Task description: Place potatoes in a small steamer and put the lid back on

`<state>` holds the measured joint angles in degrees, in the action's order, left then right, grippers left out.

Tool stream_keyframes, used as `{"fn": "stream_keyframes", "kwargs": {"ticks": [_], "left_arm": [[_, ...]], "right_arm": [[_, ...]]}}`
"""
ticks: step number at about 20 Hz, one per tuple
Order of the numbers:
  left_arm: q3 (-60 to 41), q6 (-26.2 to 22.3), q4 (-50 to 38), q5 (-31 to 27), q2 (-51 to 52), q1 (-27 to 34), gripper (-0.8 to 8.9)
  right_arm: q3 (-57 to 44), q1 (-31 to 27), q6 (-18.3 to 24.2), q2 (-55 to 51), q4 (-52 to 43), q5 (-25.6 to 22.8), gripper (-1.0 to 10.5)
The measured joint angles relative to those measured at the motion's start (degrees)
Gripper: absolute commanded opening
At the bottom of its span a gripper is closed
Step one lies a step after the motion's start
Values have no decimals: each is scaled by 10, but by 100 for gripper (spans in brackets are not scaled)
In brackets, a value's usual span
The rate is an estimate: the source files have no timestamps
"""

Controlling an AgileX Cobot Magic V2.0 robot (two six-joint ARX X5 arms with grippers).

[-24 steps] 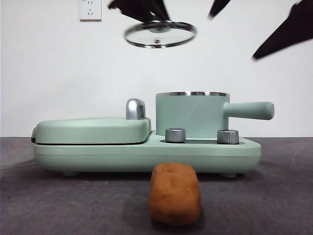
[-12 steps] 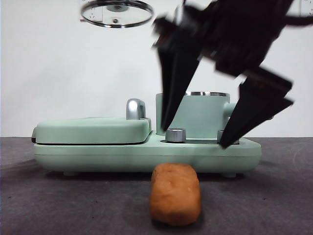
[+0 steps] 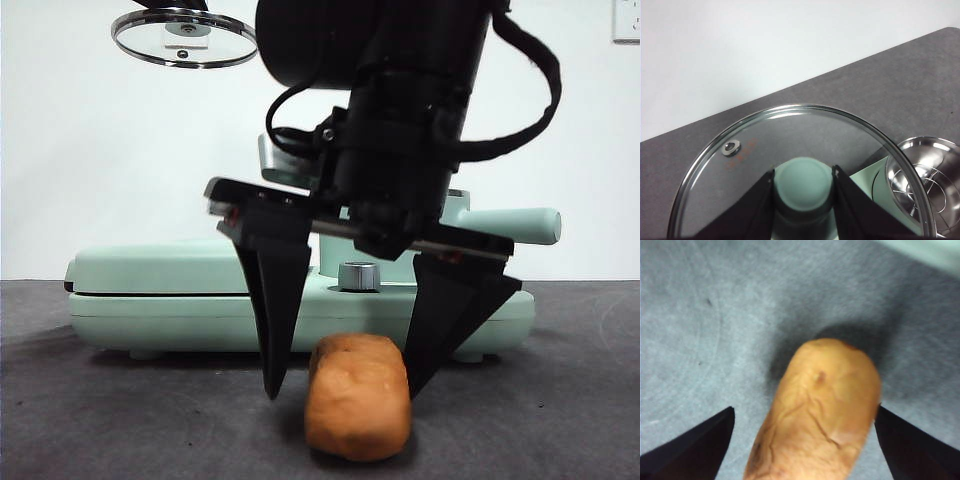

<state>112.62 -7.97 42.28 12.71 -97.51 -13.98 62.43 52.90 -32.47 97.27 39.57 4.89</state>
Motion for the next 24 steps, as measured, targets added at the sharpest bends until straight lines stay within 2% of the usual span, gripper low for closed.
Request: {"fn": "stream_keyframes", "kwargs": {"ticks": [2,3,5,8,12,16,20,24], "left_arm": [[0,0,0,0,0,0,17],[0,0,0,0,0,0,17],[0,0,0,0,0,0,17],[0,0,0,0,0,2,17],[0,0,0,0,0,2,17],[0,0,0,0,-5,2,17],[0,0,0,0,-28,0,17],[0,0,0,0,-31,-1,17]], "right_arm": [[0,0,0,7,0,2,122],[0,0,0,7,0,3,61],[3,-2,1,7,5,4,51],[54,-23,16,7,79,2,52],[209,-89,78,7,183,-4,58],[371,-167,140,14,219,0,61],[536,-240,179,100,271,10,62],[619,-273,193,181,302,10,62]]}}
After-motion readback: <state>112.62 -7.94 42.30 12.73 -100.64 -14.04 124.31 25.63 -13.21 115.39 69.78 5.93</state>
